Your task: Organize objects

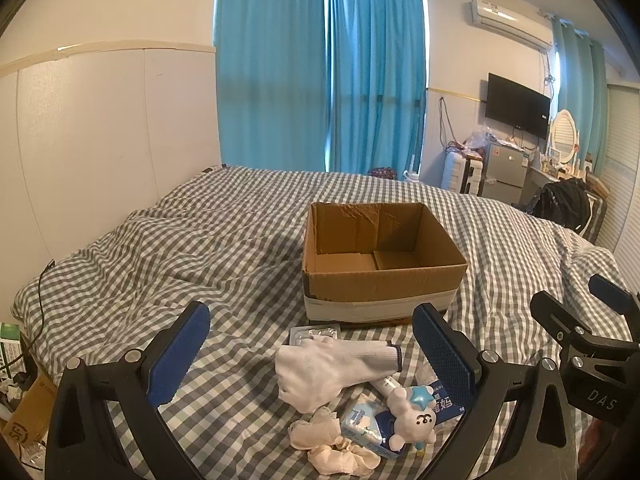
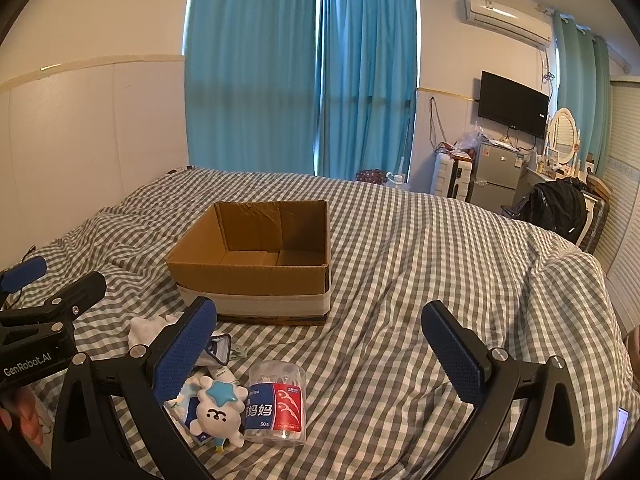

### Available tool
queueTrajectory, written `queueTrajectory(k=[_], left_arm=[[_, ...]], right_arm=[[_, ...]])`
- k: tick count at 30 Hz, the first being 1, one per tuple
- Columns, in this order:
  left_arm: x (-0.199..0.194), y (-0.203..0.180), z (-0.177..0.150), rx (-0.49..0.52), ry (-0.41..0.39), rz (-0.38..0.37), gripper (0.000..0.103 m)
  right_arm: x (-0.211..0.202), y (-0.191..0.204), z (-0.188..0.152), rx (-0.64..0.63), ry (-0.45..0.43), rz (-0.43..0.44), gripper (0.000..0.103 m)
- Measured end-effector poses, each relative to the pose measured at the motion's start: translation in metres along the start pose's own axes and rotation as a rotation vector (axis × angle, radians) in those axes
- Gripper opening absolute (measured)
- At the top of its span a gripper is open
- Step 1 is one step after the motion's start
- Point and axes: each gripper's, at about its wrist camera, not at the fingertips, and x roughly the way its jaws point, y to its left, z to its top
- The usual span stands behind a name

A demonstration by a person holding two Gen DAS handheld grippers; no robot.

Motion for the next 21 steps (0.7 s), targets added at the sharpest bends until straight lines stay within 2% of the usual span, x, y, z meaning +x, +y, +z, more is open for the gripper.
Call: queueTrajectory(k=[21], left_arm=[[-0.0084, 0.0024, 0.0033, 0.009, -0.020, -0.012, 0.103]], right_arm=[[-0.0102, 0.0050, 0.0057, -0.014, 0.008, 0.033, 0.103]])
